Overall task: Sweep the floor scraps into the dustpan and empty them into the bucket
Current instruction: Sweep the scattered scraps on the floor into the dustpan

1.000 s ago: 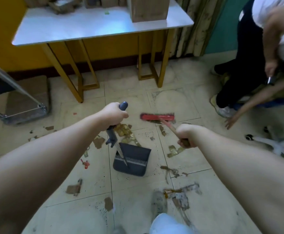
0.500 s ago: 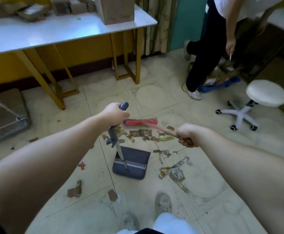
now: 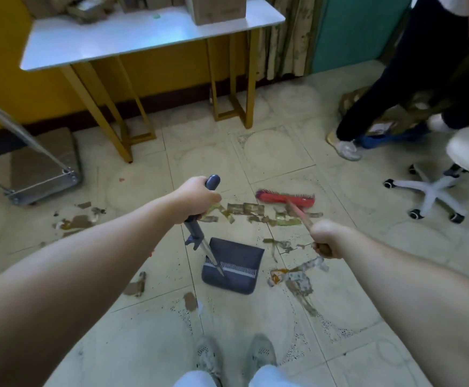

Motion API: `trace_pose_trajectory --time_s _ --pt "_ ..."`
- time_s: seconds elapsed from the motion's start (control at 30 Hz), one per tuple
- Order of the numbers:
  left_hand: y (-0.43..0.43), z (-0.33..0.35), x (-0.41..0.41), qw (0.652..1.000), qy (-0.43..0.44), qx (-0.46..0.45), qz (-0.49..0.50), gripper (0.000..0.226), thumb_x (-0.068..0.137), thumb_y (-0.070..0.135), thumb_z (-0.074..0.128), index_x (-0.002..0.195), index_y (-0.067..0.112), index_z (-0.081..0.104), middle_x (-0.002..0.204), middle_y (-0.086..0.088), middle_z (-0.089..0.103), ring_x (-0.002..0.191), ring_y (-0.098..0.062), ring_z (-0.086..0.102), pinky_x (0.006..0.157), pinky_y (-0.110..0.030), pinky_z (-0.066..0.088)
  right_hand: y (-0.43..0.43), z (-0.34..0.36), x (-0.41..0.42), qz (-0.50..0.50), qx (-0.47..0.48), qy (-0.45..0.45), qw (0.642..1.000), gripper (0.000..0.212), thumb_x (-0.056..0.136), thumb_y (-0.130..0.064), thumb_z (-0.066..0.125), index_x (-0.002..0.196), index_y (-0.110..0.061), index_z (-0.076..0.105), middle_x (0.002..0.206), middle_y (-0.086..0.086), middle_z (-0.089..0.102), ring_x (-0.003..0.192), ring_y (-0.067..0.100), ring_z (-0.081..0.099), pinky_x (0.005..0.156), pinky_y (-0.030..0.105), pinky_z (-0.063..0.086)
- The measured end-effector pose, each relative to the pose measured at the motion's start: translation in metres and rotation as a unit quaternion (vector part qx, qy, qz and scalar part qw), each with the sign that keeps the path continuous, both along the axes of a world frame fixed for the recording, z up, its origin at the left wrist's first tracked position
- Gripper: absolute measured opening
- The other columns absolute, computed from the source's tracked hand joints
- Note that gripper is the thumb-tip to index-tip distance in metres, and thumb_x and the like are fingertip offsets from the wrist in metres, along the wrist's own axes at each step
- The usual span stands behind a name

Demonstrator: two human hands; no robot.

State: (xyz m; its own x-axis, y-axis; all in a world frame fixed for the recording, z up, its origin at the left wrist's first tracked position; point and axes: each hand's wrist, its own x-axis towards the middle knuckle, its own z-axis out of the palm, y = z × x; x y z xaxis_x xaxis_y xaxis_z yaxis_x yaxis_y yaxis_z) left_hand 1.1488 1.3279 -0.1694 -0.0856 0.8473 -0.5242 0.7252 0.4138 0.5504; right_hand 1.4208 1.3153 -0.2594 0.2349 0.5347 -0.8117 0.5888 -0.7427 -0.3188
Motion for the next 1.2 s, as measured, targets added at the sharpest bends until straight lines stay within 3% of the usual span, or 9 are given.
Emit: trace_pose_trajectory --time_s 0.1,0.2,0.3,0.43,0.5,0.6,0.77,1.07,1.2 --pt "-0.013 -0.006 0.007 1.000 0.002 -0.009 -0.005 0.007 0.090 0.015 0.052 0.090 0.009 0.048 0.070 -0.007 0.047 0.052 -0.017 0.044 0.047 -0.027 0.041 -0.032 0.003 0.003 0.017 -0.028 0.017 0.999 0.047 0.096 -0.004 0.022 0.143 -0.005 0.028 0.059 0.006 0.045 0.046 0.012 0.036 0.047 0.022 0.032" --pt "-0.022 -0.003 0.014 1.000 0.010 -0.009 -0.023 0.007 0.090 0.014 0.052 0.089 0.009 0.047 0.069 -0.007 0.047 0.052 -0.017 0.043 0.046 -0.027 0.040 -0.053 0.010 0.011 0.005 -0.042 0.033 0.999 0.050 0.099 -0.013 0.021 0.149 -0.011 0.020 0.058 0.005 0.045 0.039 0.011 0.037 0.040 0.020 0.033" --pt "-0.033 0.005 0.018 0.998 0.018 -0.003 -0.053 0.007 0.089 0.015 0.052 0.087 0.010 0.048 0.071 -0.007 0.049 0.054 -0.017 0.045 0.048 -0.026 0.040 -0.070 0.026 0.012 0.006 -0.056 0.057 0.997 0.053 0.101 -0.039 0.030 0.147 -0.013 0.024 0.057 0.004 0.045 0.032 0.008 0.037 0.039 0.015 0.035" --pt "-0.062 0.012 0.015 0.995 0.018 -0.002 -0.096 0.007 0.088 0.015 0.051 0.086 0.009 0.047 0.069 -0.005 0.047 0.052 -0.017 0.043 0.047 -0.025 0.038 -0.108 0.042 -0.007 0.010 -0.062 0.080 0.995 0.082 0.084 -0.070 0.041 0.141 -0.011 0.035 0.052 -0.002 0.040 0.043 0.008 0.034 0.045 0.017 0.032" --pt "-0.079 0.014 0.010 0.994 0.015 -0.004 -0.107 0.009 0.088 0.015 0.051 0.083 0.010 0.046 0.064 -0.004 0.046 0.048 -0.016 0.042 0.043 -0.023 0.037 -0.132 0.049 -0.021 -0.003 -0.066 0.085 0.994 0.067 0.086 -0.066 0.046 0.127 -0.014 0.046 0.049 -0.003 0.040 0.043 0.007 0.035 0.045 0.017 0.031" --pt "-0.101 0.016 0.001 0.991 0.019 0.002 -0.130 0.015 0.089 0.016 0.051 0.077 0.012 0.043 0.059 -0.003 0.045 0.044 -0.015 0.041 0.039 -0.022 0.034 -0.162 0.055 -0.031 -0.036 -0.072 0.082 0.993 0.017 0.097 -0.030 0.049 0.095 -0.014 0.052 0.040 -0.005 0.043 0.034 0.005 0.038 0.041 0.015 0.033" --pt "-0.130 0.019 -0.007 0.990 -0.004 0.006 -0.139 0.016 0.090 0.016 0.052 0.077 0.011 0.042 0.059 -0.005 0.045 0.044 -0.016 0.040 0.042 -0.024 0.035 -0.202 0.062 -0.020 -0.111 -0.033 0.073 0.991 0.017 0.094 -0.009 0.041 0.080 -0.010 0.050 0.047 -0.004 0.044 0.028 0.004 0.038 0.032 0.011 0.033" --pt "-0.168 0.012 -0.001 0.995 -0.013 -0.002 -0.100 0.012 0.090 0.012 0.050 0.080 0.011 0.044 0.064 -0.005 0.046 0.047 -0.015 0.042 0.042 -0.025 0.037 -0.222 0.023 -0.003 -0.135 0.034 0.066 0.988 0.012 0.099 -0.004 0.036 0.105 -0.006 0.047 0.061 0.006 0.049 0.045 0.011 0.045 0.040 0.019 0.045" --pt "-0.185 -0.002 -0.004 0.997 -0.013 -0.003 -0.081 0.014 0.093 0.015 0.052 0.082 0.012 0.045 0.069 -0.006 0.047 0.049 -0.016 0.043 0.043 -0.026 0.039 -0.243 0.010 -0.005 -0.128 0.026 0.065 0.989 0.041 0.099 -0.004 0.034 0.138 -0.014 0.037 0.069 0.008 0.052 0.048 0.009 0.043 0.040 0.019 0.041"
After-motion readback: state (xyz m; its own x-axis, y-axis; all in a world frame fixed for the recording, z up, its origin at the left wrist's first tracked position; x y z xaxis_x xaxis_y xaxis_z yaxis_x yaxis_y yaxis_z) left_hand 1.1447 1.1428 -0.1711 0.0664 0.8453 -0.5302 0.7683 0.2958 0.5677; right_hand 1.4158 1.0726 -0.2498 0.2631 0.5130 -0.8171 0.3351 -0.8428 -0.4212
